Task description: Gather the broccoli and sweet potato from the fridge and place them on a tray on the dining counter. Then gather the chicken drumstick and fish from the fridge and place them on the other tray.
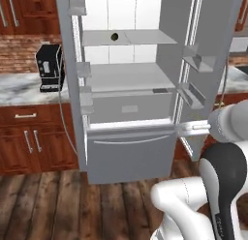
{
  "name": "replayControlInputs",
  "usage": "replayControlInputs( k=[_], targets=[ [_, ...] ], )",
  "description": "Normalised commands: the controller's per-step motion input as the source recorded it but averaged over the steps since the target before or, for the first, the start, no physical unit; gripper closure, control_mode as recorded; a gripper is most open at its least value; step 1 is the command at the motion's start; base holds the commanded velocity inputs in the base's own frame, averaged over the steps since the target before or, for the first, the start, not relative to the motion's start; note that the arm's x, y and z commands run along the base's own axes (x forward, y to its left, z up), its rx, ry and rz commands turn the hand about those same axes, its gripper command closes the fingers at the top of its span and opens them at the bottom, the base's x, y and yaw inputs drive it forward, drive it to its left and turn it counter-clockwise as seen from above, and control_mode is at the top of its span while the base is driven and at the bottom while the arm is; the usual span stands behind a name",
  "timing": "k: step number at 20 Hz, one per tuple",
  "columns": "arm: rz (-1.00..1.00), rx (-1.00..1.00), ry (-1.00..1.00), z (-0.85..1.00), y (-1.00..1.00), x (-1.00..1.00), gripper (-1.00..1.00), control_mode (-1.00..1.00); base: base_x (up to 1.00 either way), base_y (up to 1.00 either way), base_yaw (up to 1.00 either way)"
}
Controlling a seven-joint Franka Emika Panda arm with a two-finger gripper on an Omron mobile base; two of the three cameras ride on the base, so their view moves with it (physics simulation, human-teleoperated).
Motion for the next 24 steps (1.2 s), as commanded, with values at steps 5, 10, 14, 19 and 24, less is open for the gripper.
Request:
replayControlInputs(
  k=[5,10,14,19,24],
  targets=[
    [0.00,0.00,0.00,0.00,0.00,0.00,-1.00,1.00,0.98,0.13,0.00],
    [0.00,0.00,0.00,0.00,0.00,0.00,-1.00,1.00,0.57,-0.01,0.00],
    [0.00,0.00,0.00,0.00,0.00,0.00,-1.00,1.00,0.59,0.00,0.00],
    [0.00,0.00,0.00,0.00,0.00,0.00,-1.00,1.00,0.52,-0.04,0.00],
    [0.00,0.00,0.00,0.00,0.00,0.00,-1.00,1.00,0.55,-0.08,0.00]
  ],
)
